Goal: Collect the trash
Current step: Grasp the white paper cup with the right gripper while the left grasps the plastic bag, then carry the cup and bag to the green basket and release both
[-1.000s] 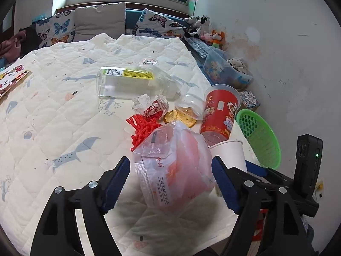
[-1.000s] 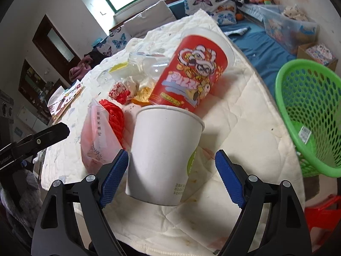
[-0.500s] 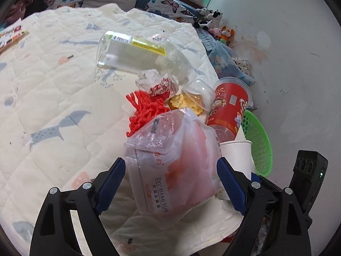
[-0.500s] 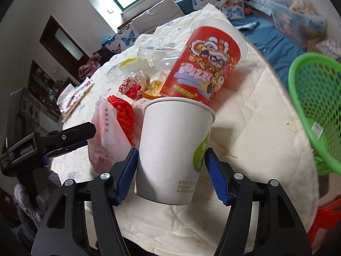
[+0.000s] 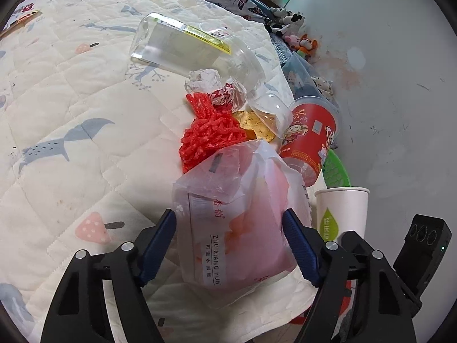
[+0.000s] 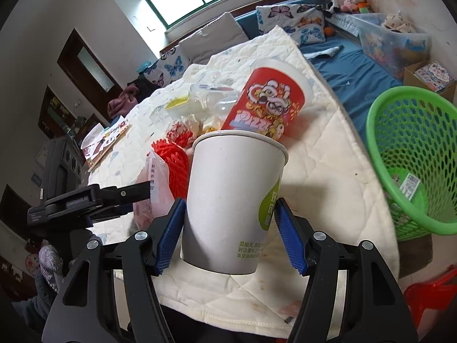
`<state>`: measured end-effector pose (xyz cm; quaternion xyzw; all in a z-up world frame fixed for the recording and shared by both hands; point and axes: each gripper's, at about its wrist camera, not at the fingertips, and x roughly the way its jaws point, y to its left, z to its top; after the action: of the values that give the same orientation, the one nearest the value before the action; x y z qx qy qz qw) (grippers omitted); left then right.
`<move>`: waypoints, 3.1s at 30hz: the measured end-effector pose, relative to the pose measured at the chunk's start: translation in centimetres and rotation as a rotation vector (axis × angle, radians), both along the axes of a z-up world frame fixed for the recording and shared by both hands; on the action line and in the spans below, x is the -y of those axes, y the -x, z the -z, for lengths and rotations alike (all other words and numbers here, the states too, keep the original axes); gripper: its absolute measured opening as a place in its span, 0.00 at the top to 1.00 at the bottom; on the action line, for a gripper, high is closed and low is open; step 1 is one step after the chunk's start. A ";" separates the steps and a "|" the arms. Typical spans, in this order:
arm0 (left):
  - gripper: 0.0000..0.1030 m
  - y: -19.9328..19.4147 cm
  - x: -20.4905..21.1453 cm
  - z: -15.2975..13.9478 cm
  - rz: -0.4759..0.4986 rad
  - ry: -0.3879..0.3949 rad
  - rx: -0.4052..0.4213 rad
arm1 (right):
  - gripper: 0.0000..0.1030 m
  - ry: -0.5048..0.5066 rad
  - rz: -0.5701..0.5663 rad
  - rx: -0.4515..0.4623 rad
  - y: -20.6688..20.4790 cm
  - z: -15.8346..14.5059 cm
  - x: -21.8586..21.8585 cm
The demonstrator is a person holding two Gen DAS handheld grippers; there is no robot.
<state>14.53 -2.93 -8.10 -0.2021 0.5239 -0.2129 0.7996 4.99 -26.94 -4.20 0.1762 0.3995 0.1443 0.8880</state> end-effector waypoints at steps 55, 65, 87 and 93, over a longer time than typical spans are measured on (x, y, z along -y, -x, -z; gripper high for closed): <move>0.92 -2.0 20.7 -14.2 0.428 -0.045 0.337 | 0.33 0.197 0.552 -0.098 1.5 4.5 21.6; 0.92 -4.1 29.0 -11.8 0.549 -0.098 0.317 | 0.31 0.153 0.591 -0.073 2.7 4.6 22.8; 0.51 -3.4 34.2 -7.5 0.635 -0.185 0.293 | 0.27 0.098 0.602 0.008 6.8 2.5 22.5; 0.45 -2.1 30.2 -8.4 0.593 -0.169 0.337 | 0.25 0.090 0.566 0.020 7.1 2.0 21.1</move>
<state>16.66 -33.16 0.35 0.0640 0.4362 -0.4222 0.7921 -2.14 -48.08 -6.15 0.2394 0.3318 -0.1253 0.9038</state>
